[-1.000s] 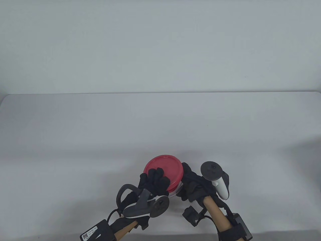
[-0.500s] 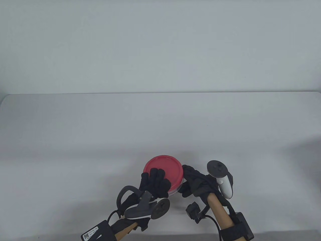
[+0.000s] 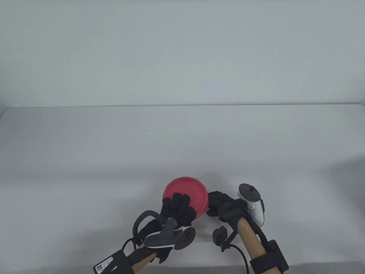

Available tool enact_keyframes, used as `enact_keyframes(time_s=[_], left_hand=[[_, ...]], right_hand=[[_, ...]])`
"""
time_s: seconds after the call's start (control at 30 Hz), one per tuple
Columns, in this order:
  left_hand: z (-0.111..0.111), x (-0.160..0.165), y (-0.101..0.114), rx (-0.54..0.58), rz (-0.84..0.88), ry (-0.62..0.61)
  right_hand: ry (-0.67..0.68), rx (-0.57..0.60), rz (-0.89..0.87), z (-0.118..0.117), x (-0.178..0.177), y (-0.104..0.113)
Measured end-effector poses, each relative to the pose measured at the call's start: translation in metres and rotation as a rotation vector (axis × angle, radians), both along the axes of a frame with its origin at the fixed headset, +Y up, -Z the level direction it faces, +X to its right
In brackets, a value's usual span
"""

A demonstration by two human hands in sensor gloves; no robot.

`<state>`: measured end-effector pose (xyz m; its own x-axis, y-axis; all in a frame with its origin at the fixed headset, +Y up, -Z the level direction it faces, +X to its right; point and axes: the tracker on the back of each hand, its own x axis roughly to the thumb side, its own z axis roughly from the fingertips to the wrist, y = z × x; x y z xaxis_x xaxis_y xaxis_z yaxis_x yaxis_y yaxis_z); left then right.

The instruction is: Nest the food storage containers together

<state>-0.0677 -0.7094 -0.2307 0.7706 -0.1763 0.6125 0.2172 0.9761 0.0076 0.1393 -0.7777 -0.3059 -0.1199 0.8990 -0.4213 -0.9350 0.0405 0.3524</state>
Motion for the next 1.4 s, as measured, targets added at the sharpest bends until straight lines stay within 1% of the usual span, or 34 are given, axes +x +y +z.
enact_keyframes(time_s=[0.23, 0.43, 0.57, 0.63, 0.7, 0.73, 0.77, 0.8, 0.83, 0.87, 0.9, 1.03, 1.13, 1.2, 1.23, 1.27, 1.33, 1.4], left_hand=[[-0.005, -0.002, 0.003, -0.061, 0.023, 0.017], [-0.010, 0.002, 0.011, -0.085, -0.025, 0.013], [-0.014, 0.002, 0.017, -0.107, 0.070, 0.037], [-0.017, 0.006, 0.019, -0.109, 0.099, 0.084], [-0.020, 0.013, 0.010, -0.204, 0.073, 0.149], [-0.020, 0.016, 0.003, -0.266, 0.065, 0.183], [-0.020, 0.020, -0.008, -0.354, 0.056, 0.196], [-0.019, 0.020, -0.009, -0.317, 0.040, 0.248], [-0.018, 0.020, -0.009, -0.241, 0.060, 0.224], [-0.019, 0.019, -0.008, -0.198, 0.068, 0.177], [-0.019, 0.016, -0.008, -0.194, 0.066, 0.162], [-0.026, 0.002, -0.003, -0.314, 0.152, 0.111], [-0.030, -0.011, 0.001, -0.363, 0.148, 0.040], [-0.028, -0.020, 0.006, -0.372, 0.187, 0.016], [-0.025, -0.024, 0.008, -0.332, 0.226, 0.029], [-0.023, -0.027, 0.009, -0.305, 0.230, 0.042], [-0.021, -0.027, 0.013, -0.326, 0.221, 0.102], [-0.019, -0.020, 0.014, -0.365, 0.311, 0.164]], right_hand=[[0.023, -0.038, -0.084, -0.001, -0.001, -0.006], [0.027, -0.045, -0.100, 0.000, -0.002, -0.005], [0.024, -0.042, -0.096, -0.001, -0.001, -0.006], [0.025, -0.042, -0.099, -0.001, -0.001, -0.006], [0.028, -0.043, -0.102, 0.000, -0.002, -0.005], [0.026, -0.039, -0.097, 0.000, -0.002, -0.006], [0.027, -0.038, -0.096, 0.000, -0.003, -0.006], [0.023, -0.037, -0.094, 0.000, -0.003, -0.006], [0.014, -0.036, -0.094, 0.000, -0.002, -0.005], [0.012, -0.037, -0.094, 0.000, -0.002, -0.005], [0.013, -0.036, -0.094, 0.000, -0.001, -0.006], [-0.027, -0.031, -0.108, 0.000, -0.003, -0.007], [-0.020, -0.036, -0.126, -0.002, -0.002, -0.009], [-0.022, -0.037, -0.128, -0.002, -0.002, -0.009], [-0.026, -0.034, -0.121, -0.002, -0.001, -0.008], [-0.025, -0.034, -0.121, -0.002, -0.001, -0.008], [-0.012, -0.037, -0.124, -0.003, -0.002, -0.008], [-0.008, -0.033, -0.117, -0.003, -0.002, -0.008]])
